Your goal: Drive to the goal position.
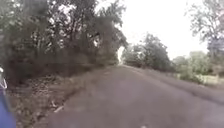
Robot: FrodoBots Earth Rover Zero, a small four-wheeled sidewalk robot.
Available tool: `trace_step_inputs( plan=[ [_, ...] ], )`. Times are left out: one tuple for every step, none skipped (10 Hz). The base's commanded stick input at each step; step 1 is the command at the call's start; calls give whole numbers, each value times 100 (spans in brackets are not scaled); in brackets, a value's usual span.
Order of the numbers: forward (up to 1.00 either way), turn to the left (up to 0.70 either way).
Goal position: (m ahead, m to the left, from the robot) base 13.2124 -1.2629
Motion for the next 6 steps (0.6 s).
trace_step_inputs(
  plan=[
    [70, -1],
    [70, -1],
    [70, -1],
    [70, -1],
    [70, -1],
    [70, -1]
  ],
)
